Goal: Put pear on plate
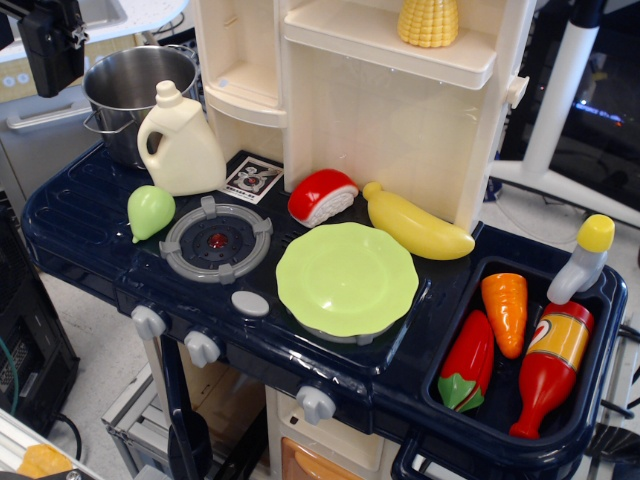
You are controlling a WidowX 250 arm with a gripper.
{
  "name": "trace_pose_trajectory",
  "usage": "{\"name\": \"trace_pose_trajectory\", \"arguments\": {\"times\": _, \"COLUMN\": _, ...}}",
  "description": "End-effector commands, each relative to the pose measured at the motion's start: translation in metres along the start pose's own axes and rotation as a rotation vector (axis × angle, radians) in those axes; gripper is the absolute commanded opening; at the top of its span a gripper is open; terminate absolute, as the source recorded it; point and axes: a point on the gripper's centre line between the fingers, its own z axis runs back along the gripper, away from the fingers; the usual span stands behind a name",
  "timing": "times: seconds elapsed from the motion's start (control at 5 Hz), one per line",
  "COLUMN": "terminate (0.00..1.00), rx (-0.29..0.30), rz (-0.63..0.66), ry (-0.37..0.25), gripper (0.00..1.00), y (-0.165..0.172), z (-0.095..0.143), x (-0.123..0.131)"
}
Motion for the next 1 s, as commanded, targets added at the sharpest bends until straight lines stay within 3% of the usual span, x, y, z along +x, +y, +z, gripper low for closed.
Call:
{"name": "trace_pose_trajectory", "arguments": {"times": 0.0, "terminate": 0.0, "rx": 0.0, "rz": 0.0, "ry": 0.0, "gripper": 1.0, "y": 0.0, "z": 0.0, "x": 0.0}}
{"name": "trace_pose_trajectory", "arguments": {"times": 0.2, "terminate": 0.0, "rx": -0.042, "rz": -0.029, "ry": -0.053, "gripper": 1.0, "y": 0.015, "z": -0.019, "x": 0.006}}
{"name": "trace_pose_trajectory", "arguments": {"times": 0.4, "terminate": 0.0, "rx": -0.098, "rz": -0.029, "ry": -0.09, "gripper": 1.0, "y": 0.006, "z": -0.038, "x": 0.025}}
{"name": "trace_pose_trajectory", "arguments": {"times": 0.6, "terminate": 0.0, "rx": -0.147, "rz": 0.046, "ry": -0.098, "gripper": 1.0, "y": 0.002, "z": -0.06, "x": 0.043}}
{"name": "trace_pose_trajectory", "arguments": {"times": 0.8, "terminate": 0.0, "rx": -0.158, "rz": 0.046, "ry": -0.129, "gripper": 1.0, "y": 0.004, "z": -0.075, "x": 0.054}}
